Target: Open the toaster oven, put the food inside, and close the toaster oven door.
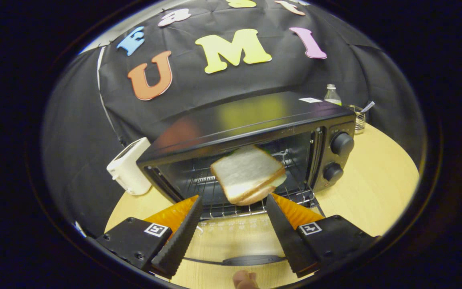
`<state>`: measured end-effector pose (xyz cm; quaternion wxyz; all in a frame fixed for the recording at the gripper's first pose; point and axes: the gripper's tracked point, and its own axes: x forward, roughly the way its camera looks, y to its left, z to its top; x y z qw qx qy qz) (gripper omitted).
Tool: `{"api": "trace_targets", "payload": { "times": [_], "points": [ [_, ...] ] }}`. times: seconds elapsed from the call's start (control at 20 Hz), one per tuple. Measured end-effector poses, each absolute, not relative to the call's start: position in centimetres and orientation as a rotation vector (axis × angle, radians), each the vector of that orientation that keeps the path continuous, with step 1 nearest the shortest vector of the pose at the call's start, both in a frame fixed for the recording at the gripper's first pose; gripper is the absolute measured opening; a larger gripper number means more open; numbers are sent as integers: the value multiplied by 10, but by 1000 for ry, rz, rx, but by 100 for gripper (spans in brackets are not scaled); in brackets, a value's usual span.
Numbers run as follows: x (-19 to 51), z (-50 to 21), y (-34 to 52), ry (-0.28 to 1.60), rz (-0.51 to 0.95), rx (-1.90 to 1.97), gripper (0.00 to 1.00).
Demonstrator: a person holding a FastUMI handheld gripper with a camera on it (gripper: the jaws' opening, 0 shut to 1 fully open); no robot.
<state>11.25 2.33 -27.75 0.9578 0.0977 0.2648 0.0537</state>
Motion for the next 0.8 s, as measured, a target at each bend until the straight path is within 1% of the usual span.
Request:
{"api": "trace_targets", "payload": {
  "times": [0.15,0.4,0.6,0.8],
  "points": [
    [88,-284,25,538,101,150,100],
    [39,-317,29,610,83,74,100],
    [12,-337,12,601,2,14,100],
    [-1,-364,18,646,27,-18,100]
  ]
}}
